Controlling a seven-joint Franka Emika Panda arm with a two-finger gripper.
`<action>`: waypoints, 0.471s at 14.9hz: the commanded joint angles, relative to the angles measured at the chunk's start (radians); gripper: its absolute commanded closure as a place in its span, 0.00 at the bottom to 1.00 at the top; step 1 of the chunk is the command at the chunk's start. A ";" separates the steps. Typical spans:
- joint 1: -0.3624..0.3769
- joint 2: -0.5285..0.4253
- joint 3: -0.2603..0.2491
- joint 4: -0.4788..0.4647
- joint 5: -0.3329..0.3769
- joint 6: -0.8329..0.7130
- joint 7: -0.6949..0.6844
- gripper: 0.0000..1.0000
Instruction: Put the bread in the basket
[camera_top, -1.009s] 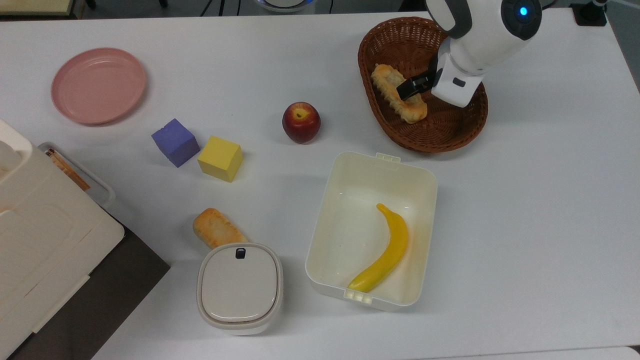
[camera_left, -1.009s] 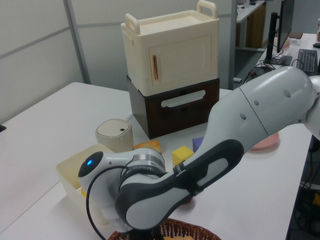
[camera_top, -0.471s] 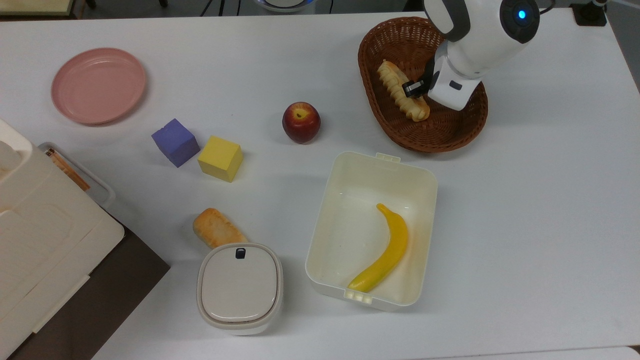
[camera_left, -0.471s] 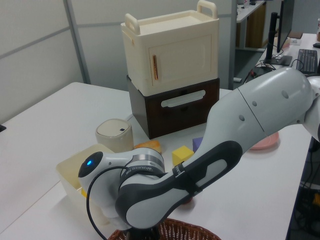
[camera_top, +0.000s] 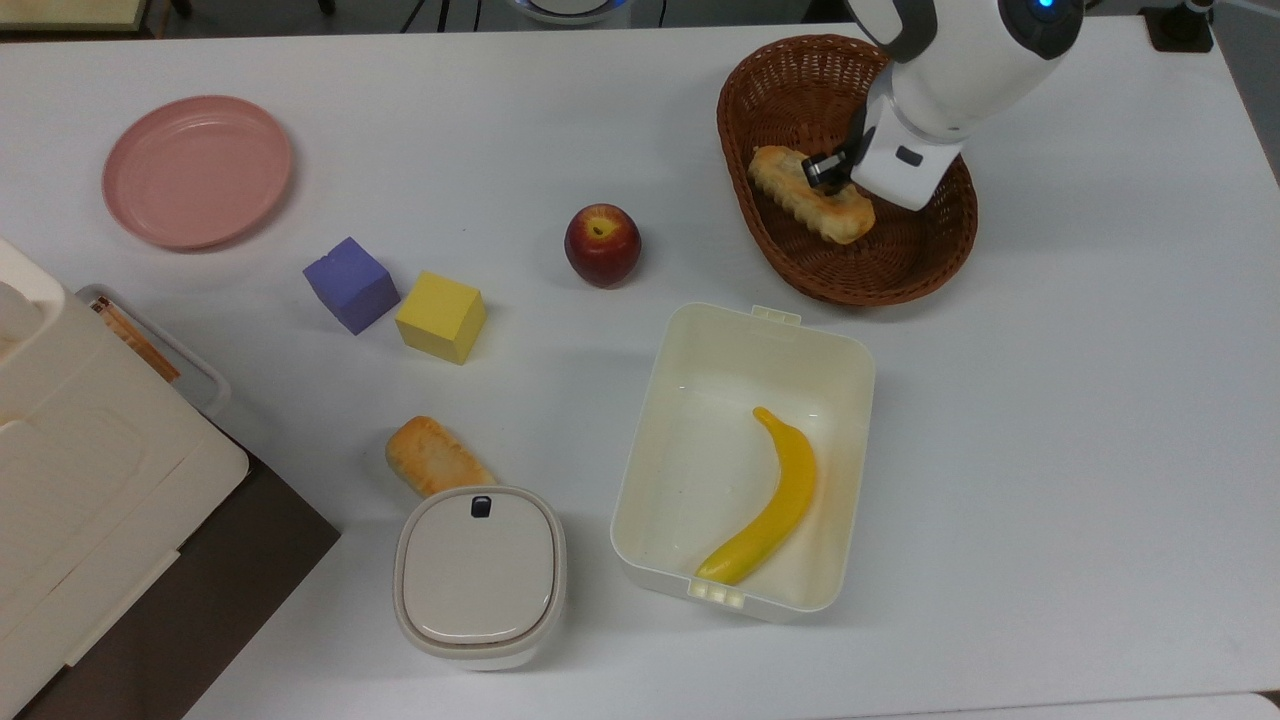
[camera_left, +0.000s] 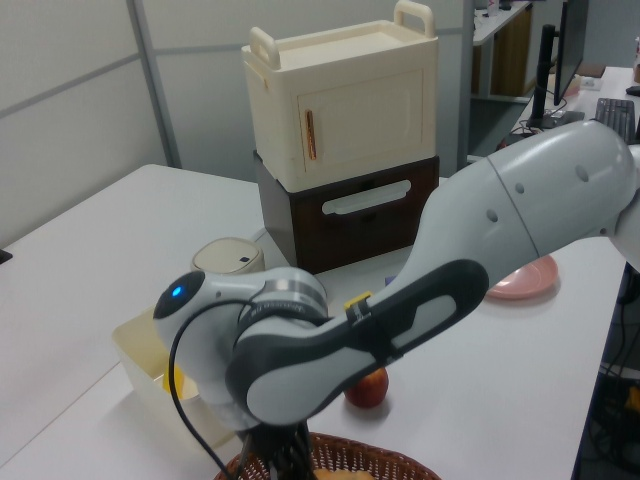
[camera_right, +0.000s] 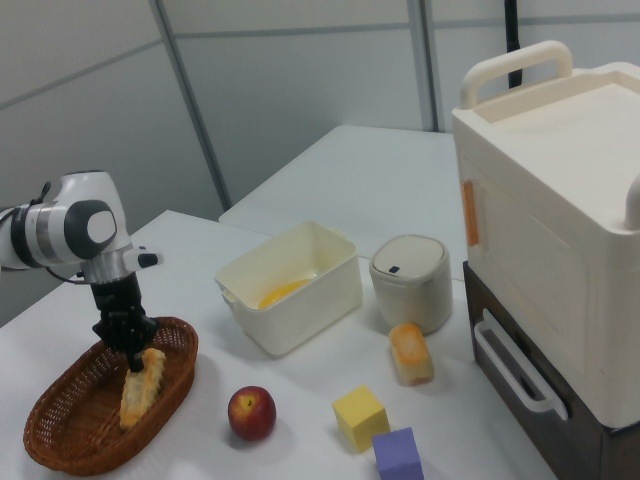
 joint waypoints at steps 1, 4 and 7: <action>-0.023 -0.044 -0.008 -0.001 0.003 -0.036 0.004 1.00; -0.044 -0.093 -0.006 -0.001 0.011 -0.058 0.002 1.00; -0.046 -0.118 -0.002 0.000 0.012 -0.073 0.004 1.00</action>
